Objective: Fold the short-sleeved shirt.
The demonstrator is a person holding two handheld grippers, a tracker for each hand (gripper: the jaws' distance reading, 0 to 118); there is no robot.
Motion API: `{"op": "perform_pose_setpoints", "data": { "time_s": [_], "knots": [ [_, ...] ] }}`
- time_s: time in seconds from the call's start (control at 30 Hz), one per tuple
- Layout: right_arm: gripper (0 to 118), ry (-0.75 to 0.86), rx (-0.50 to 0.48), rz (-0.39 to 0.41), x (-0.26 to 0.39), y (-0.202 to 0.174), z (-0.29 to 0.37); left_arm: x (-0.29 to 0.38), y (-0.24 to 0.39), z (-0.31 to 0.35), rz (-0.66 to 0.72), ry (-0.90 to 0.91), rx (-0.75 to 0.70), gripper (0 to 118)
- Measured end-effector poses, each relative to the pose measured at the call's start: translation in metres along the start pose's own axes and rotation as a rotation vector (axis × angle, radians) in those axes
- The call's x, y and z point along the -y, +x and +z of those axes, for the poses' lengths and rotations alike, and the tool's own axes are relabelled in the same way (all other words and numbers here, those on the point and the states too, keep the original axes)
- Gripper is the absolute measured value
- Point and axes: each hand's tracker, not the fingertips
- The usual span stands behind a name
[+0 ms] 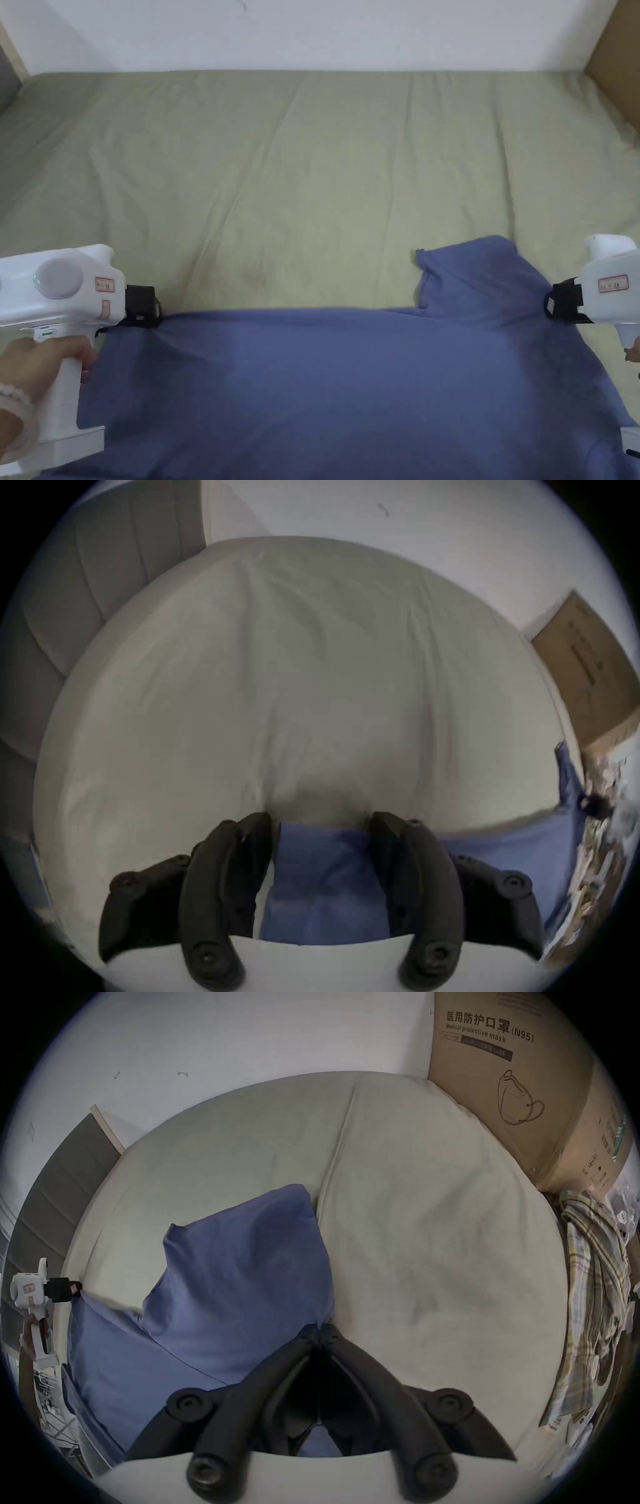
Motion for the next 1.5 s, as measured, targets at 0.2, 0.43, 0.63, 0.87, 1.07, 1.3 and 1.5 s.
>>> {"op": "perform_pose_setpoints", "data": {
  "time_s": [0.2, 0.43, 0.63, 0.87, 1.07, 1.3, 1.5],
  "knots": [
    [0, 0.029, -0.014, -0.026, -0.007, -0.001, 0.009, 0.003, 0.013, 0.008, -0.051, 0.019, -0.039, 1],
    [0, 0.079, -0.04, -0.031, -0.014, -0.002, 0.044, -0.013, 0.011, 0.047, -0.031, 0.1, -0.012, 1],
    [0, 0.152, -0.046, -0.048, -0.014, -0.002, 0.089, -0.02, 0.015, 0.098, -0.056, 0.178, -0.026, 2],
    [0, 0.209, -0.058, -0.013, 0.032, -0.009, 0.153, 0.033, 0.005, 0.149, -0.082, 0.232, -0.025, 1],
    [0, 0.159, -0.063, 0.002, 0.129, -0.005, 0.183, 0.125, -0.02, 0.178, -0.094, 0.198, 0.01, 1],
    [0, -0.007, -0.046, -0.028, 0.246, 0.005, 0.174, 0.22, -0.041, 0.18, -0.115, 0.088, 0.022, 2],
    [0, -0.055, -0.053, -0.091, 0.29, 0.019, 0.145, 0.256, -0.048, 0.163, -0.101, 0.034, 0.004, 4]
  ]
}}
